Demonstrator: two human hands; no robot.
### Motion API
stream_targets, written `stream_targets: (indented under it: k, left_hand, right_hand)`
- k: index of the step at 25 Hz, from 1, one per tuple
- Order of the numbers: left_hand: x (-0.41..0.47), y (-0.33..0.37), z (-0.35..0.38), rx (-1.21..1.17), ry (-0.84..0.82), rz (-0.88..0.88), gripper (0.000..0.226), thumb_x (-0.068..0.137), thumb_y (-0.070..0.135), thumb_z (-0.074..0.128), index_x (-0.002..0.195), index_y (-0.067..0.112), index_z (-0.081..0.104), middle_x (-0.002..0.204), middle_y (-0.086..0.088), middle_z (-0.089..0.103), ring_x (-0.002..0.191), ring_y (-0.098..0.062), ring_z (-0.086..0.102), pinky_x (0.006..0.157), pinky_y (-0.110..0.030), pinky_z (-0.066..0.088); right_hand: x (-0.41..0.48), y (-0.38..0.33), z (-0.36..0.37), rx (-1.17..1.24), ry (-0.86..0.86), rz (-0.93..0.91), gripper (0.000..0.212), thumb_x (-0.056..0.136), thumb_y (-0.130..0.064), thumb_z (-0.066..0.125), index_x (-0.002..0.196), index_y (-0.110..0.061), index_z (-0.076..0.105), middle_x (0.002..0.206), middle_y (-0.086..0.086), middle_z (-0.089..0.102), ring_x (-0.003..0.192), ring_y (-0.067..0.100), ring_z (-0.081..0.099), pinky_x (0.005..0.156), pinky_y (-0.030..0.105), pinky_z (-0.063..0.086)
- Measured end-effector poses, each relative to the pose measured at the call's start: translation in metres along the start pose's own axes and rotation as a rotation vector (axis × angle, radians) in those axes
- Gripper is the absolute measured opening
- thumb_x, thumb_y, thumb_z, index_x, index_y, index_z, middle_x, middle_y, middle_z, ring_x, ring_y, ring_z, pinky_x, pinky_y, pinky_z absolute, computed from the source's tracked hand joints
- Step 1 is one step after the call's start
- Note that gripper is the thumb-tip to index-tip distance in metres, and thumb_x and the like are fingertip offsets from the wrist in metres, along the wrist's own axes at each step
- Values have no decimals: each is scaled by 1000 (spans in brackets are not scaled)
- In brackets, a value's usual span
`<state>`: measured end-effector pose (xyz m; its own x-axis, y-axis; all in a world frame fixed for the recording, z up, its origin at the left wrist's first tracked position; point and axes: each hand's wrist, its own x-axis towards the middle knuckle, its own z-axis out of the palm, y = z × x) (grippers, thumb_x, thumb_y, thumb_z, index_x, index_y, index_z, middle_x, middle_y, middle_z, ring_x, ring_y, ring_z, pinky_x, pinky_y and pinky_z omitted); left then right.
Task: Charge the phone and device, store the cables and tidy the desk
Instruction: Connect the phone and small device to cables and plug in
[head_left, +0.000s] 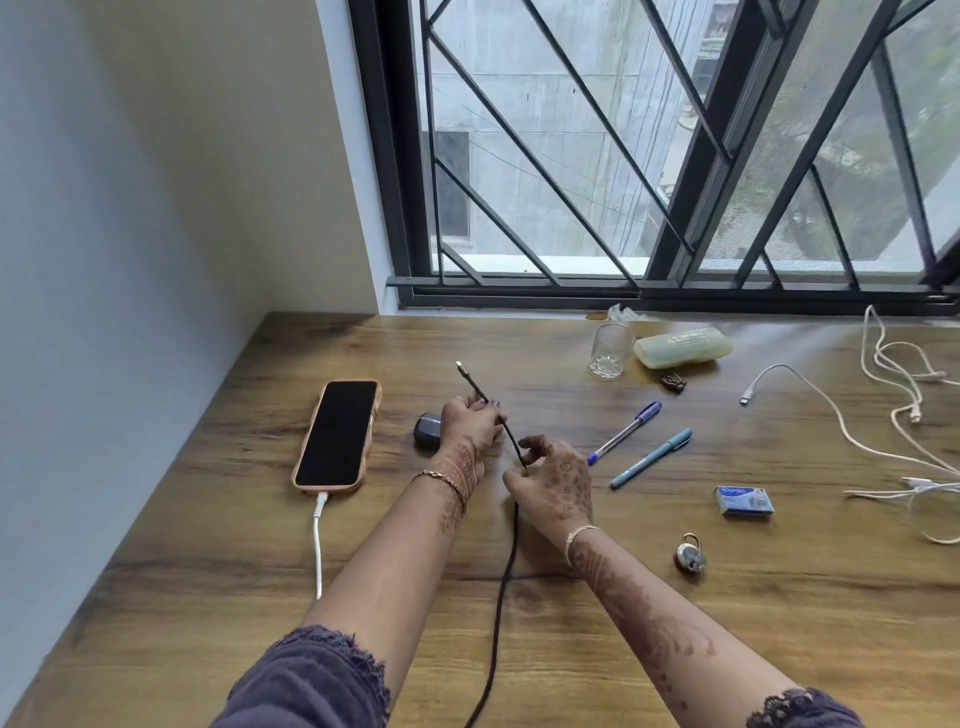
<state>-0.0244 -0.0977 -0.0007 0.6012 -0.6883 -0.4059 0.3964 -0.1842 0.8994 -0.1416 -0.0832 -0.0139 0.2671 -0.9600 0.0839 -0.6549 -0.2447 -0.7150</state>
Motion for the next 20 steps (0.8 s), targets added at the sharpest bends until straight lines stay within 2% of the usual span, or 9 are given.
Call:
stream_targets:
  k: [2,4,7,9,12,15,17,20]
  left_hand:
    - [-1,6,-1,-3,10,37,19,93,1,53,80,14,52,72,1,61,49,-4,60,45,-14,49]
    - [-6,14,-4,-36,2,73,13,95,1,50,87,10,54,76,-4,60,58,-11,59,47,-14,51]
    - [-13,19,-11,-103,-13,94,14,95,-1,49,107,6,53,75,-8,59,50,-10,57,48,-14,51]
    - [-18,17,-18,-67,-28,107,19,95,0,50,113,4,53,76,-7,60,43,-4,58,48,-14,51]
    - [-27,10,-34,22,-48,116,19,95,4,52,114,6,56,77,-4,62,43,-1,58,49,-15,50]
    - [-34,0,-54,44,-41,107,12,94,7,55,104,6,62,77,-5,62,52,-7,56,59,-22,50]
    - [-39,-7,-67,46,-27,104,10,95,7,54,98,8,64,76,-5,62,54,-7,55,57,-19,49]
    - [-44,-19,-81,123,42,90,14,95,12,54,105,14,64,75,1,64,45,-1,55,57,-20,48]
  right_hand:
    - [-5,1,2,14,12,-19,29,73,-22,67,102,-20,69,94,-4,66,88,13,61,79,14,37]
    - [-8,2,3,24,2,-55,30,71,-23,69,101,-22,69,91,-7,65,82,7,58,77,10,34]
    - [-5,1,2,72,-23,-91,26,75,-28,69,100,-21,69,83,-9,64,72,6,59,75,18,44]
    - [0,2,2,105,-51,-50,22,81,-30,61,99,-21,70,81,-7,65,72,9,61,77,24,48]
    - [9,2,9,165,-57,17,24,82,-31,51,94,-24,71,74,-1,68,76,18,67,81,30,51]
    - [15,-3,15,129,-76,-3,19,85,-21,57,96,-23,72,75,-2,65,79,17,65,75,22,44]
    - [19,-7,19,107,-85,-25,20,86,-18,58,99,-22,72,79,-4,63,80,15,63,74,19,39]
    - [22,-14,24,107,-96,-43,22,86,-18,59,104,-24,71,86,-2,64,83,15,62,77,20,41]
